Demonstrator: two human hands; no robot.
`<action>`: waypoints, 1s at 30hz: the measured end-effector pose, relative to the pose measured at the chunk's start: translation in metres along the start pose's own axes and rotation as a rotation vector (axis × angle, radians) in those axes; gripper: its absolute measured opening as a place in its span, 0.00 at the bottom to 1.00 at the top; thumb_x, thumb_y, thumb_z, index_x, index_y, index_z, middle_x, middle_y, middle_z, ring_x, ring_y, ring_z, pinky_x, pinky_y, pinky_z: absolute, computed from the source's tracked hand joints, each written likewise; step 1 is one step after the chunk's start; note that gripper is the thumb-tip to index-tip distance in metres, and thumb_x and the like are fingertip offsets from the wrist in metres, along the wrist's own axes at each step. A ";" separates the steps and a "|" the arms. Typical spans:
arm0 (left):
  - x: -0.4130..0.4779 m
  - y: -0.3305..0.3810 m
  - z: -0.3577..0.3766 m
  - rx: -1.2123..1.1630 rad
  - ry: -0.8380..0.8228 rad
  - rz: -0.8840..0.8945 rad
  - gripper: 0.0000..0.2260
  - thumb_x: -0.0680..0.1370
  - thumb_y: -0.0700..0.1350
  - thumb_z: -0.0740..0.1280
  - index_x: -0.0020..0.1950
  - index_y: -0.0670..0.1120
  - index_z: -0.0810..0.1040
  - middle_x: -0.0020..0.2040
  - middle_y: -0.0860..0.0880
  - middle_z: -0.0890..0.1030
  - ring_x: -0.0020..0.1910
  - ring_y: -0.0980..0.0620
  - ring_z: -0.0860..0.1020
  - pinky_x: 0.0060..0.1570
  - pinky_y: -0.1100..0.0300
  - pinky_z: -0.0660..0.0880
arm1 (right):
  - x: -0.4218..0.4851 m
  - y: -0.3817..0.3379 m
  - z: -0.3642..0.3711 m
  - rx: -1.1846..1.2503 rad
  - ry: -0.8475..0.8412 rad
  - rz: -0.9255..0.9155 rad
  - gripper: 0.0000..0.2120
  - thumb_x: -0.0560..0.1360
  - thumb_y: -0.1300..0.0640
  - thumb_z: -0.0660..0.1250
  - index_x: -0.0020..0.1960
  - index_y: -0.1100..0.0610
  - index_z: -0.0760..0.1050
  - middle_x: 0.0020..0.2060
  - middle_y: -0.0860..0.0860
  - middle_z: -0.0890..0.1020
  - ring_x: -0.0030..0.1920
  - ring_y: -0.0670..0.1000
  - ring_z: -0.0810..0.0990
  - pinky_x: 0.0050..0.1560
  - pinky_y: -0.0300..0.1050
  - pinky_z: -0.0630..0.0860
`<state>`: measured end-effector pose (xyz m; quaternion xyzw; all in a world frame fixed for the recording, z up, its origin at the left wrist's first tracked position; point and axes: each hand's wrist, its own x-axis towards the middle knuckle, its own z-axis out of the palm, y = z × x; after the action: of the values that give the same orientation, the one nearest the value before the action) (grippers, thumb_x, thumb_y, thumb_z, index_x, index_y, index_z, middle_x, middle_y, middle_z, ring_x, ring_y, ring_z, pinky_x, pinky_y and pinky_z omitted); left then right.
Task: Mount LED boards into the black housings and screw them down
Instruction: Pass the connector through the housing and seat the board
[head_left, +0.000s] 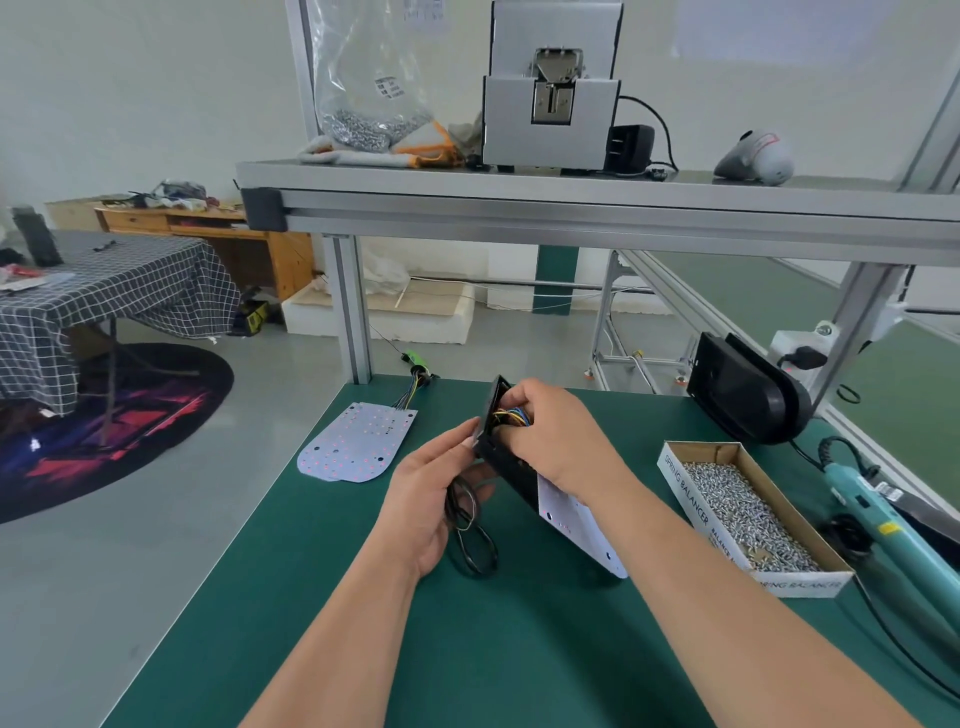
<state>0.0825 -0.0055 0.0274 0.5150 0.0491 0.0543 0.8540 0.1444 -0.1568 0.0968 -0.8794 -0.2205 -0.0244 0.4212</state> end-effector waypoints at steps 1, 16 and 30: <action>-0.001 0.001 0.001 0.003 0.002 0.002 0.11 0.83 0.43 0.69 0.63 0.50 0.87 0.57 0.43 0.88 0.51 0.46 0.87 0.49 0.55 0.81 | 0.000 0.000 0.001 0.019 0.019 0.008 0.06 0.75 0.55 0.75 0.50 0.50 0.80 0.44 0.48 0.85 0.42 0.47 0.82 0.39 0.37 0.74; 0.003 -0.010 0.000 0.031 0.009 0.070 0.10 0.82 0.37 0.71 0.59 0.46 0.88 0.58 0.40 0.87 0.55 0.45 0.86 0.52 0.55 0.83 | 0.000 0.001 0.005 0.004 -0.042 0.009 0.04 0.71 0.65 0.71 0.39 0.62 0.77 0.29 0.51 0.72 0.32 0.50 0.66 0.35 0.46 0.64; 0.003 -0.005 0.000 -0.045 0.021 0.080 0.16 0.76 0.43 0.74 0.63 0.42 0.85 0.60 0.37 0.86 0.58 0.41 0.85 0.57 0.51 0.84 | 0.000 0.007 -0.002 -0.053 -0.048 -0.076 0.03 0.77 0.53 0.75 0.49 0.49 0.81 0.42 0.45 0.84 0.44 0.46 0.81 0.45 0.44 0.76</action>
<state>0.0853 -0.0075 0.0229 0.4968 0.0362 0.0951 0.8619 0.1475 -0.1619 0.0935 -0.8817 -0.2629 -0.0252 0.3910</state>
